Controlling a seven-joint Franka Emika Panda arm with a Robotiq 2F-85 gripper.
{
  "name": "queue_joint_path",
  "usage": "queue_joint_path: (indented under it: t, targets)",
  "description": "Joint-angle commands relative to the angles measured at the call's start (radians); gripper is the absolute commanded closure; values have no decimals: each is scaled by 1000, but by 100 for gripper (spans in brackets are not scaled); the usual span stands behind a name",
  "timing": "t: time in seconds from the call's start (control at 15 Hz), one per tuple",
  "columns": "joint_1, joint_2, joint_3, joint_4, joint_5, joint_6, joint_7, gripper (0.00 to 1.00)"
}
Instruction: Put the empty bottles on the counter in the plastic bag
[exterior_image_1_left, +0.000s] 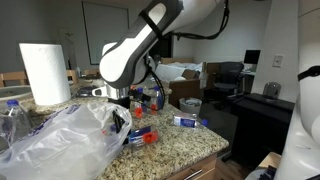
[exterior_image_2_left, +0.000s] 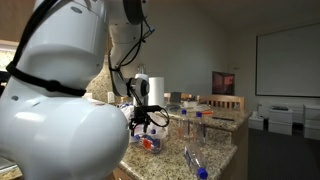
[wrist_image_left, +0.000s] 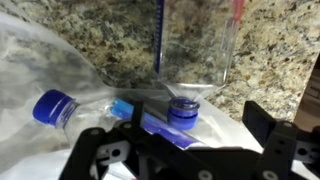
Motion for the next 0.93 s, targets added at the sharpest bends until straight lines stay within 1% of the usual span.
queue_joint_path:
  t: [0.0,0.4,0.73,0.87]
  targets:
    - [17,43,-2,38,-26,6,36,0]
    - [24,119,-15,142,-36,-10,119,0]
    - [25,158,-28,187,-59,-13,197,0]
    - [23,162,-28,190,-74,-23,206,5]
